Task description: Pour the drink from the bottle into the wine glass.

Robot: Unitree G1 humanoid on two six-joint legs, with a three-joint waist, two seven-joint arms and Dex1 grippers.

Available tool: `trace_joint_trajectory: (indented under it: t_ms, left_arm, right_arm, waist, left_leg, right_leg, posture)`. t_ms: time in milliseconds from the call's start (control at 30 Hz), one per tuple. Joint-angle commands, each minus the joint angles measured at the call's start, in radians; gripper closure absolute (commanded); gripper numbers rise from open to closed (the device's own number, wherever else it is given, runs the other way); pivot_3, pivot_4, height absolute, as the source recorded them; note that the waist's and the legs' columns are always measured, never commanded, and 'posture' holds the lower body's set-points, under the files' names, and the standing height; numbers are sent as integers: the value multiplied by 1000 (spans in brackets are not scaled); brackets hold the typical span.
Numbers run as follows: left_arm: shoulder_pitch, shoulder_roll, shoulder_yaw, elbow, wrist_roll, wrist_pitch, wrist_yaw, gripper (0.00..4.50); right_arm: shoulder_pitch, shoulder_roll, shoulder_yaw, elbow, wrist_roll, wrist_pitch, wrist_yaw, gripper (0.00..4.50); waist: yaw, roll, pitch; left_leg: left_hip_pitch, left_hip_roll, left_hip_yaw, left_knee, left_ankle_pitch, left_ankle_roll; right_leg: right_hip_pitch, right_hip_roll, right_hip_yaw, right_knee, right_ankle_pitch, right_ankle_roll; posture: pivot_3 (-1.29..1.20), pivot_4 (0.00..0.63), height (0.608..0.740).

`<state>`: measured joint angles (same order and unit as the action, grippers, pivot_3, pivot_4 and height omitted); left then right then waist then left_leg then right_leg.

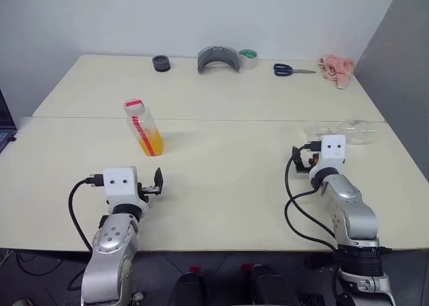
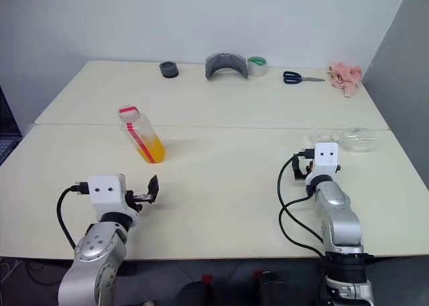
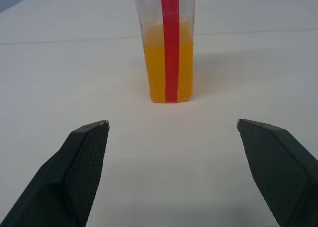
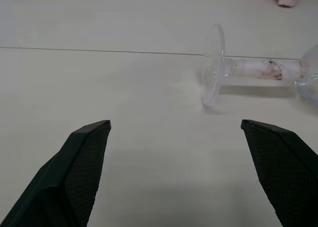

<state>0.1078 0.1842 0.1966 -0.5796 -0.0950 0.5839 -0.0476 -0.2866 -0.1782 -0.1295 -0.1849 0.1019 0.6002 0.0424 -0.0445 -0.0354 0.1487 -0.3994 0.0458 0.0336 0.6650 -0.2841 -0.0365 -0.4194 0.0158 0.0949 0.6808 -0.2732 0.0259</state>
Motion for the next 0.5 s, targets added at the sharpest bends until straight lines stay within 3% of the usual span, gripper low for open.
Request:
trace_joint_trajectory:
  t_ms: [33, 500]
  left_arm:
    - [10, 19, 4, -51, 11, -3, -4, 0]
    - [7, 23, 21, -48, 2, -16, -12, 0]
  right_arm:
    - [4, -1, -9, -49, 9, -7, 4, 15]
    - [6, -2, -10, -51, 11, -9, 10, 15]
  waist:
    - [0, 0, 0]
    - [0, 0, 0]
  left_leg:
    - [0, 0, 0, 0, 0, 0]
    - [0, 0, 0, 0, 0, 0]
  right_leg:
    - [0, 0, 0, 0, 0, 0]
    - [0, 0, 0, 0, 0, 0]
  posture:
    - [0, 150, 740]
    - [0, 150, 740]
